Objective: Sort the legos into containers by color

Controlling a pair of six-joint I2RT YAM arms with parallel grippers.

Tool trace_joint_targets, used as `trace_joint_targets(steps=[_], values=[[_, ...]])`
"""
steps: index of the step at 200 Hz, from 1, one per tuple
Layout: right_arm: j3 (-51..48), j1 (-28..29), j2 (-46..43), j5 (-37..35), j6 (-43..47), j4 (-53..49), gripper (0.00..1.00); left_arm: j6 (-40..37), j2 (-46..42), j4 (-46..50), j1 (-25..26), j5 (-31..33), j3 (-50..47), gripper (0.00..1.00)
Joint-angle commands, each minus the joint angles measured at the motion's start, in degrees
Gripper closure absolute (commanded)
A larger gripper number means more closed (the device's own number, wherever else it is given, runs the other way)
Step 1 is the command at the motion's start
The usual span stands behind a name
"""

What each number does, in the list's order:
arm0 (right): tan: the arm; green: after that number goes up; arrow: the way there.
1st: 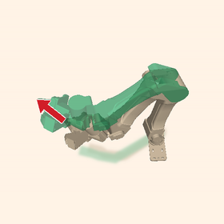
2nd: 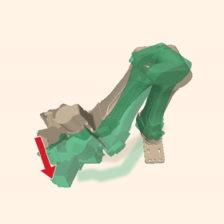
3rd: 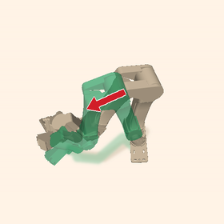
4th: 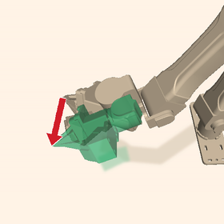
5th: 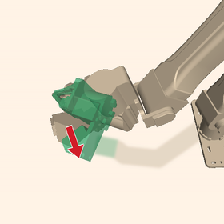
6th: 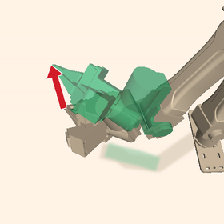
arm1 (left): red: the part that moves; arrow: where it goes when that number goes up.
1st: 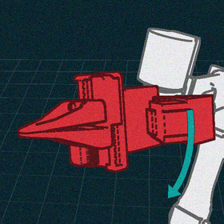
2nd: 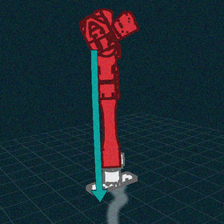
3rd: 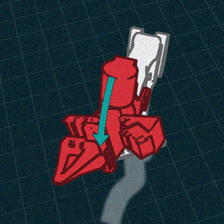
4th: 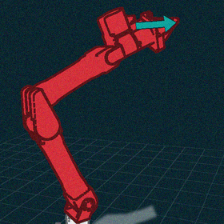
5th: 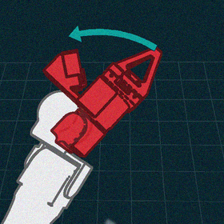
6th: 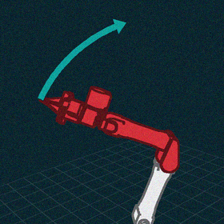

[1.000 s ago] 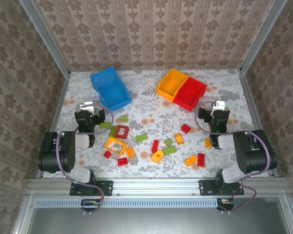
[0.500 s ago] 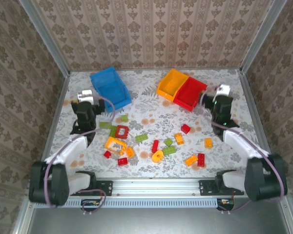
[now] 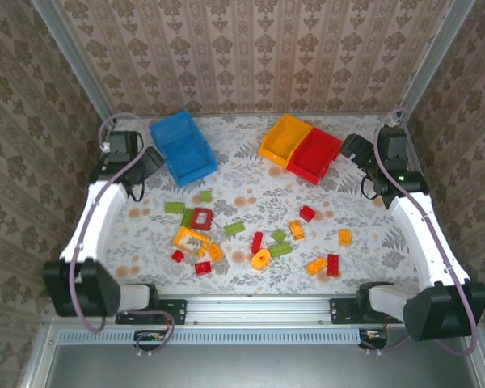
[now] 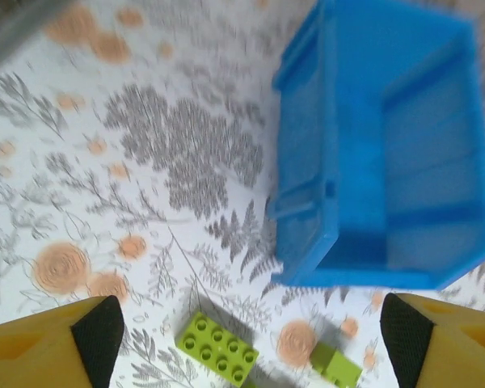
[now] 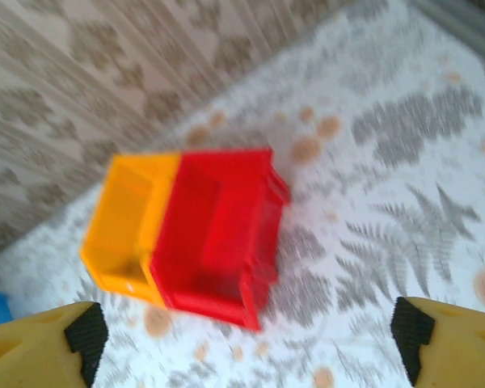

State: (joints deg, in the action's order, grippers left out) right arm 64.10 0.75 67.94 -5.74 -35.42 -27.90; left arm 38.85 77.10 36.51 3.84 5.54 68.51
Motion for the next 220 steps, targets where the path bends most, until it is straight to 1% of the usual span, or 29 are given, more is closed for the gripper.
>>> trace_joint_targets(steps=[1,30,61,74,105,142,150,173,185,220], values=[[3.2,0.04,2.41,6.35,-1.14,-7.89,0.09,-1.05,4.49,5.95,-1.39,-7.8,6.21,0.17],[5.82,0.87,8.4,13.06,0.18,-9.27,0.11,-4.48,14.65,6.3,-2.37,-10.77,13.1,0.22],[7.56,2.85,11.33,16.08,1.2,-8.47,0.11,-7.58,23.58,6.75,-2.7,-11.9,20.07,0.25],[7.94,2.88,14.39,16.65,0.76,-8.05,0.12,-9.1,26.86,6.74,-2.74,-12.19,22.98,0.27],[9.87,2.18,20.04,16.68,1.64,-7.74,0.12,-12.53,34.6,9.05,-2.72,-11.58,29.67,0.4],[15.0,1.1,28.39,15.75,3.24,-8.05,0.14,-14.8,39.15,9.49,-2.18,-11.27,32.66,0.55],[16.3,1.09,30.22,15.3,3.55,-8.24,0.15,-15.34,39.81,9.83,-1.87,-11.01,33.13,0.57],[20.39,0.83,35.8,13.25,3.73,-10.03,0.22,-17.26,41.64,10.63,-0.6,-9.95,34.35,0.63],[22.23,0.74,38.3,12.14,3.78,-10.75,0.24,-18.43,42.32,11.15,0.24,-9.11,35.08,0.67],[28.8,0.42,45.81,9.39,5.2,-14.68,0.31,-20.72,43.84,12.91,2.44,-6.99,36.8,0.73]])
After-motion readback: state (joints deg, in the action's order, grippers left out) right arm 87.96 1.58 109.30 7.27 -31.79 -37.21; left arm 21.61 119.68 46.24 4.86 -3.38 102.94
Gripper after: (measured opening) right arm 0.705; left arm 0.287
